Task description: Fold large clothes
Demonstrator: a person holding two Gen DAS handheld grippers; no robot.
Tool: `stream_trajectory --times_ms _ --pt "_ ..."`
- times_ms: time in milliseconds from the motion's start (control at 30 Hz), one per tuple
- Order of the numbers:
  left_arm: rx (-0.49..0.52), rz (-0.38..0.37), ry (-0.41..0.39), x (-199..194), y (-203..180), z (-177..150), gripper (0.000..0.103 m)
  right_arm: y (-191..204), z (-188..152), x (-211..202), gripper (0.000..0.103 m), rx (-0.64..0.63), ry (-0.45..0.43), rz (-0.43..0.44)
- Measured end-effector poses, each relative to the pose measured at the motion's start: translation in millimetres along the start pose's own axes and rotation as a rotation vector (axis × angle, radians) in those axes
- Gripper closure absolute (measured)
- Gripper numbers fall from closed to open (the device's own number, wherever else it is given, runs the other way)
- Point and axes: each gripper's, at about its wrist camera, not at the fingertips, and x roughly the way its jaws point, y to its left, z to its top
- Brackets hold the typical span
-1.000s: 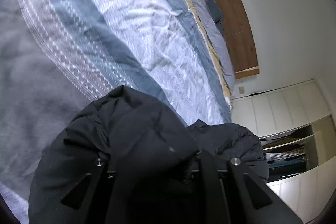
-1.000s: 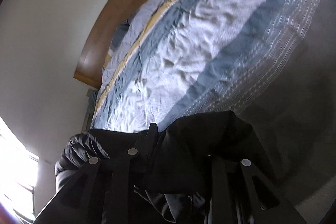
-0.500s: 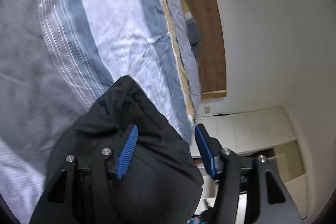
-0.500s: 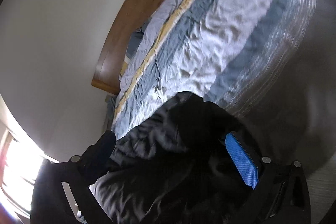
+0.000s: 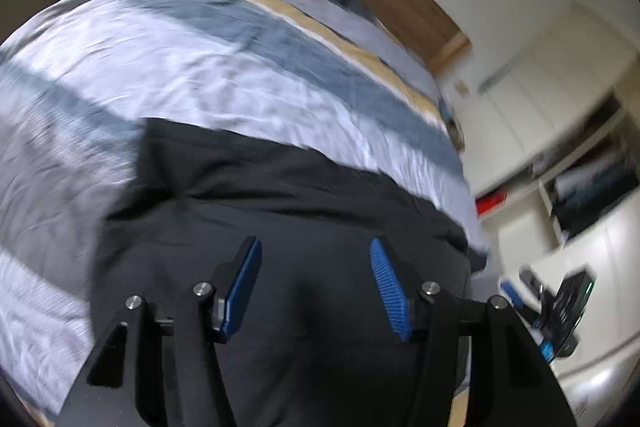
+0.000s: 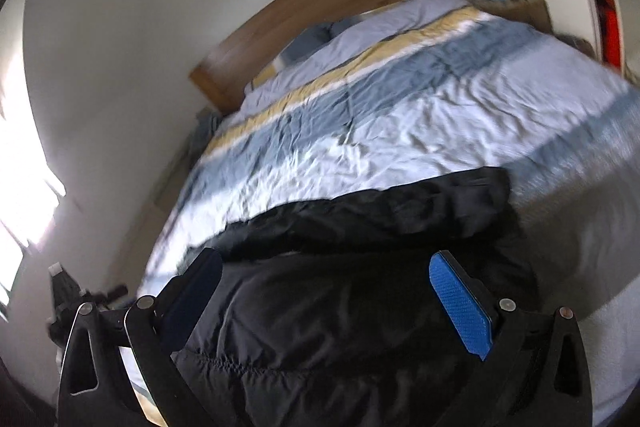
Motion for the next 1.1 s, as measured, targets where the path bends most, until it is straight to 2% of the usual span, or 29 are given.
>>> stream_trajectory --times_ms 133,300,467,667,800,867,967,1033,1100 --pt "0.12 0.037 0.071 69 -44 -4 0.048 20 -7 51 0.0 -0.099 0.063 -0.039" --pt "0.227 0.197 0.136 149 -61 -2 0.048 16 -13 122 0.001 -0.19 0.141 -0.103" --pt "0.199 0.22 0.154 201 -53 22 0.047 -22 2 169 0.0 -0.098 0.169 -0.101" --pt "0.191 0.25 0.173 243 -46 50 0.046 -40 20 211 0.0 -0.075 0.208 -0.111" --pt "0.153 0.213 0.185 251 -35 57 0.045 -48 27 228 0.0 -0.052 0.229 -0.096" --pt "0.14 0.16 0.197 244 -27 58 0.045 -56 27 223 0.0 -0.037 0.226 -0.054" --pt "0.131 0.113 0.213 224 -9 58 0.046 -76 27 205 0.0 -0.02 0.216 -0.039" --pt "0.125 0.136 0.209 206 10 57 0.045 -98 26 184 0.0 0.014 0.199 -0.058" --pt "0.132 0.26 0.205 187 36 54 0.045 -124 23 162 0.0 0.054 0.189 -0.12"
